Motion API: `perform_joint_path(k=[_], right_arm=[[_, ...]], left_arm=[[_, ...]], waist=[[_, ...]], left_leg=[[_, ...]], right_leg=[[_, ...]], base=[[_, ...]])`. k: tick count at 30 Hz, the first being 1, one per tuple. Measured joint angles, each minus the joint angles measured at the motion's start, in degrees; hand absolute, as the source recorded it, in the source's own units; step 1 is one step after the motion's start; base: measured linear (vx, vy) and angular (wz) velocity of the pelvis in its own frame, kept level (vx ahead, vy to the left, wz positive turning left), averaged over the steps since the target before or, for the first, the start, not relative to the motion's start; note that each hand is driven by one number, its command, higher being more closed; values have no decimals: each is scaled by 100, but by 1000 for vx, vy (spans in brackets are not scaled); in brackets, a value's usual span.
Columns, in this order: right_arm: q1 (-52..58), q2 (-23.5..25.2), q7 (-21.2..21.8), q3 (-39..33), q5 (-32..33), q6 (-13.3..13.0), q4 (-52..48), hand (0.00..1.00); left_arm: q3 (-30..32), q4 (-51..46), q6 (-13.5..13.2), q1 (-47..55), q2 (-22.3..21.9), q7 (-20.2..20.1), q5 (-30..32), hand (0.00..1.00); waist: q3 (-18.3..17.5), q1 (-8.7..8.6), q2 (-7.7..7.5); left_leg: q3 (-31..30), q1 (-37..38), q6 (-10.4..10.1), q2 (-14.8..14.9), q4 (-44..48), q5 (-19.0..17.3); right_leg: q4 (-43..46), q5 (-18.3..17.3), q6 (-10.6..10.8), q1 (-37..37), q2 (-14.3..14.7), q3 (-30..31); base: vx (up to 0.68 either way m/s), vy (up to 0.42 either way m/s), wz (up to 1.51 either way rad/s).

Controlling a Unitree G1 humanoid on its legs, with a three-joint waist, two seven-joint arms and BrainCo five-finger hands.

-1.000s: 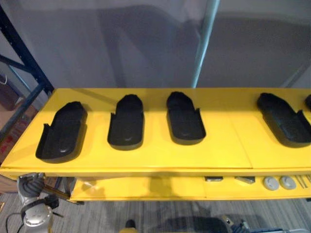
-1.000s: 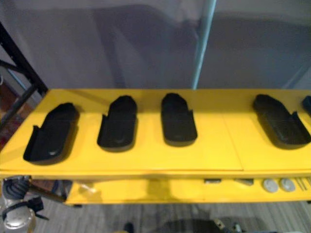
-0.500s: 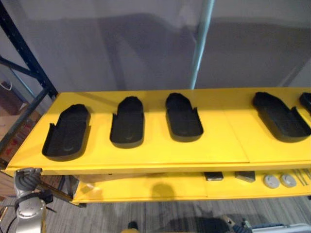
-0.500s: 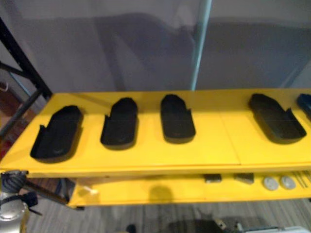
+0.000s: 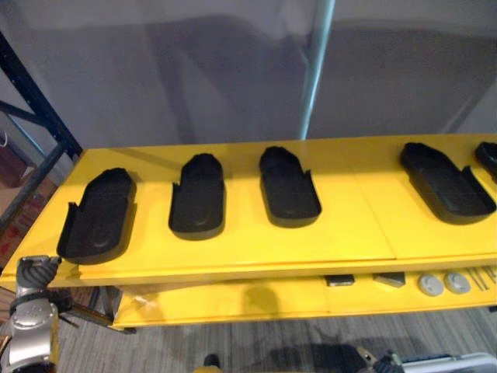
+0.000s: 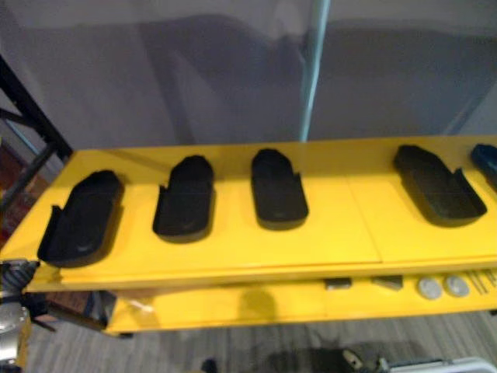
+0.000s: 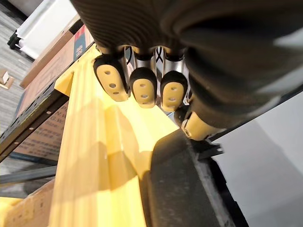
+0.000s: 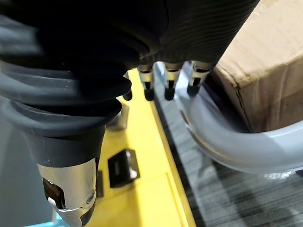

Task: Walk over and take plastic housings, then place them on the shelf

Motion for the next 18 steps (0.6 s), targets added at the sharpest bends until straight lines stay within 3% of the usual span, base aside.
perform_joint_path(k=[5,10,14,18], right_arm=[[1,-26,31,113,0,0,-2,0],[8,-37,81,195,3,-13,-28,0],[38,-22,79,195,7,-121,-28,0],[53,45,70,117,5,-128,-63,0]], left_arm=[[0,113,108,-109,38,4,4,100],[0,203,16,-338,42,168,-68,100],[-1,-387,-600,-418,68,517,-548,100],[-11,-1723,-1203,-307,62,445,-929,100]], waist=[[25,-12,39],[42,-65,21],[64,-61,-12],[103,-41,-95]], left_leg=[[96,35,34,27,-2,-44],[99,31,14,30,-3,-66],[91,-20,16,8,-2,-63],[49,-49,16,-12,-1,-21]], right_leg=[[75,5,8,-79,-4,136],[96,6,11,-98,-8,141],[-8,-9,-11,-104,-14,134],[-42,-10,-14,-94,-13,117]], base=[[-33,6,-11],[-17,3,-2],[2,0,1],[38,-1,4]])
